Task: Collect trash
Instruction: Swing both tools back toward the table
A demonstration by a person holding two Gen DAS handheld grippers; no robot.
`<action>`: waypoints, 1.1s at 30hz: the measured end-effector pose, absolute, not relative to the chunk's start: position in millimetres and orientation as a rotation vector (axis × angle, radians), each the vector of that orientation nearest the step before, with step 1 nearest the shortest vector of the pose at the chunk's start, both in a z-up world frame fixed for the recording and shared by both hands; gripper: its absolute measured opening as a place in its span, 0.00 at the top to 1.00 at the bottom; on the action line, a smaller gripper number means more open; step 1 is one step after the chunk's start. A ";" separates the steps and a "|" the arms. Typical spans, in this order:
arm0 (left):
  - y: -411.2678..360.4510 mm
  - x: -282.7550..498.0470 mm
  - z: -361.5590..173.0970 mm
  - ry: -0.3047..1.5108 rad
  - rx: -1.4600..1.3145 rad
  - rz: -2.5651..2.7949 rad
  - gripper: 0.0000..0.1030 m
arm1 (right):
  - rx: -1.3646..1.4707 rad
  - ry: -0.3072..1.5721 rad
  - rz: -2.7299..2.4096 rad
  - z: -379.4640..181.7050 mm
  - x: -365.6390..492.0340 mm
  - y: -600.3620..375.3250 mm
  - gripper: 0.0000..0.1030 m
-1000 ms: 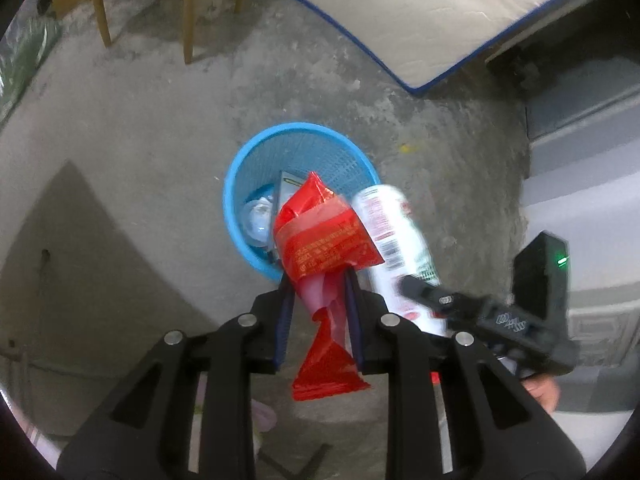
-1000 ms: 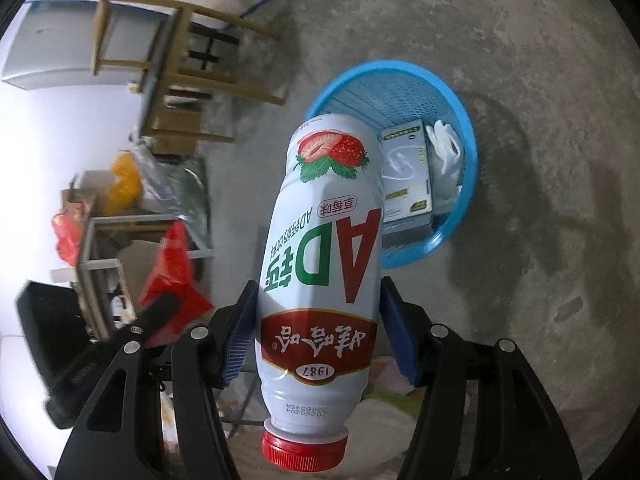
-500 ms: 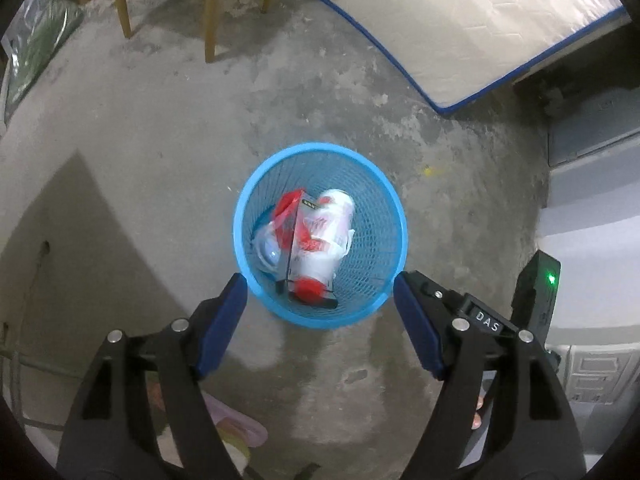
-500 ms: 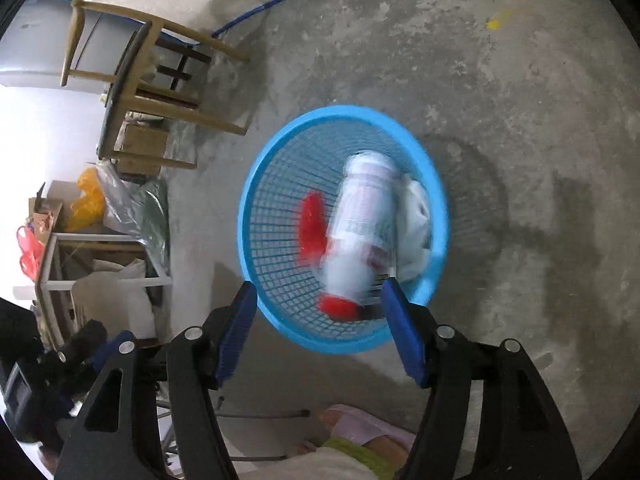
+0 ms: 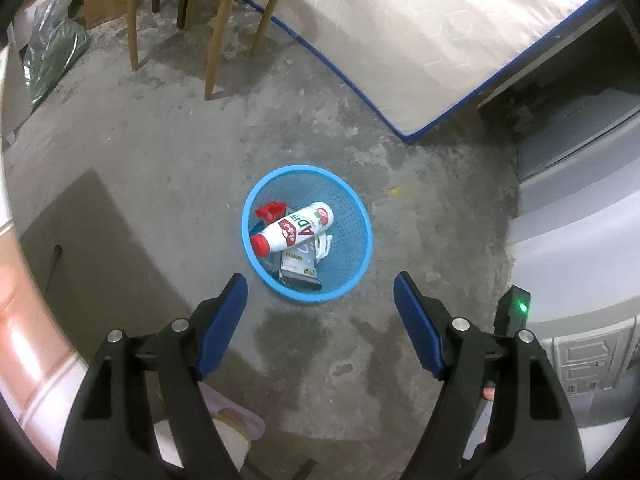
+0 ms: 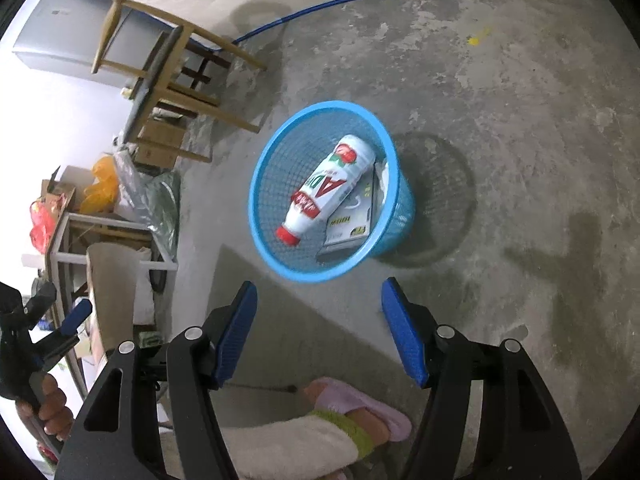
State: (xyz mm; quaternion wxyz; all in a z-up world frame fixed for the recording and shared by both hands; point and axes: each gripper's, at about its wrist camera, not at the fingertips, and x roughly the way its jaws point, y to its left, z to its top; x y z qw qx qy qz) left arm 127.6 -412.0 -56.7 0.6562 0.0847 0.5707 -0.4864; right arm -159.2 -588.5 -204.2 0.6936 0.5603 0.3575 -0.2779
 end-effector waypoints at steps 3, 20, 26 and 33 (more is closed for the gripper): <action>-380.1 118.7 -36.4 1.239 0.171 -1.110 0.30 | 1.236 0.787 -0.589 -189.0 -160.4 -573.1 0.39; -105.1 90.3 12.9 0.993 -0.165 -0.845 0.20 | 1.077 0.777 -0.294 -79.5 -97.4 -484.2 0.27; -6.4 61.8 18.8 0.864 -0.184 -0.689 0.19 | 1.060 0.776 -0.124 -50.2 -64.6 -437.6 0.27; 103.0 37.8 12.5 0.789 -0.289 -0.507 0.19 | 1.035 0.843 0.084 -37.7 -19.1 -365.9 0.27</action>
